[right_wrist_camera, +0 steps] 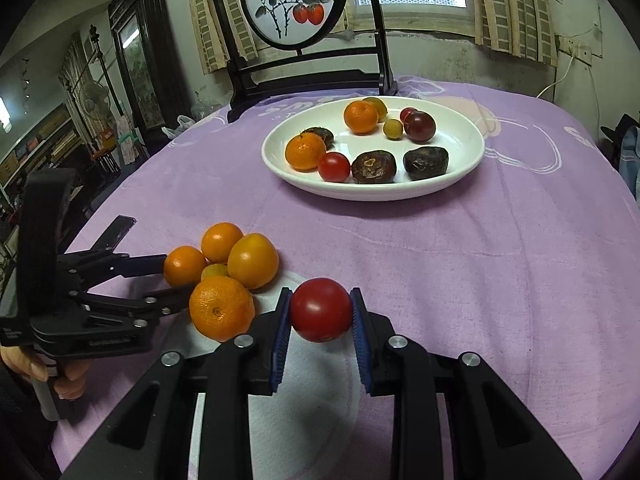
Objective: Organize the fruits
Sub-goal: 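Grasp a red tomato with the right tool while the left tool grasps a mandarin, then carry the mandarin and tomato to the plate and release both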
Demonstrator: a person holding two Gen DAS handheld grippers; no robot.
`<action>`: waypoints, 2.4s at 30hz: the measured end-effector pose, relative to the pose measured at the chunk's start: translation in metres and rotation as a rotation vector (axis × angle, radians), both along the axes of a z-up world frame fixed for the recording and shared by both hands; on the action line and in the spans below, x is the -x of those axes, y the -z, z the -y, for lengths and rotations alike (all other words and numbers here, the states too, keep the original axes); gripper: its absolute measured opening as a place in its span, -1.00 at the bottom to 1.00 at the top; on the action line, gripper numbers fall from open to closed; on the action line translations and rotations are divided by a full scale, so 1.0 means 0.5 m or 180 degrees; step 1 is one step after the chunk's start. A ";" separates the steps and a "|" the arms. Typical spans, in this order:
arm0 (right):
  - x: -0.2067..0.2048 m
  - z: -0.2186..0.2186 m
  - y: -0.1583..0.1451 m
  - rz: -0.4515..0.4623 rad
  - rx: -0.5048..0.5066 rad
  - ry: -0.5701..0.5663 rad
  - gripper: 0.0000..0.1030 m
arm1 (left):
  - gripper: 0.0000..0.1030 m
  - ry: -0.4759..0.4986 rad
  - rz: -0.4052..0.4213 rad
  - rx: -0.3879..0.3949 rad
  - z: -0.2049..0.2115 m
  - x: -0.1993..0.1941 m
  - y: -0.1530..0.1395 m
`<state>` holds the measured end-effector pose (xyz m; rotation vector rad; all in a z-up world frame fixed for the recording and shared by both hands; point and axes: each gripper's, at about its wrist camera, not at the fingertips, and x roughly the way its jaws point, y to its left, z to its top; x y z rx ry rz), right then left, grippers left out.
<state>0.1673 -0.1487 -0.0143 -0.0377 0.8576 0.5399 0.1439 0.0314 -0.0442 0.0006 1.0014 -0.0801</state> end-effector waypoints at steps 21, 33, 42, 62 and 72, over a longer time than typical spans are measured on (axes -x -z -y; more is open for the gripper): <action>0.001 0.005 -0.003 -0.0039 -0.0035 -0.0022 -0.42 | -0.29 0.0015 0.0048 0.0038 0.017 0.001 -0.062; -0.048 0.046 -0.036 -0.0072 -0.0119 0.0168 -0.42 | -0.29 0.0261 0.0339 -0.0139 0.063 -0.067 -0.140; -0.193 0.009 -0.091 0.0155 -0.0026 0.0080 -0.43 | -0.29 0.0134 0.0408 -0.0056 0.071 -0.230 -0.172; -0.293 0.008 -0.043 0.0044 -0.0168 0.0298 -0.10 | 0.62 -0.0340 0.0430 0.0247 0.015 -0.313 -0.152; -0.158 0.029 -0.057 0.0022 -0.0086 0.0205 0.07 | 0.68 -0.0461 0.0403 0.0244 -0.004 -0.167 -0.168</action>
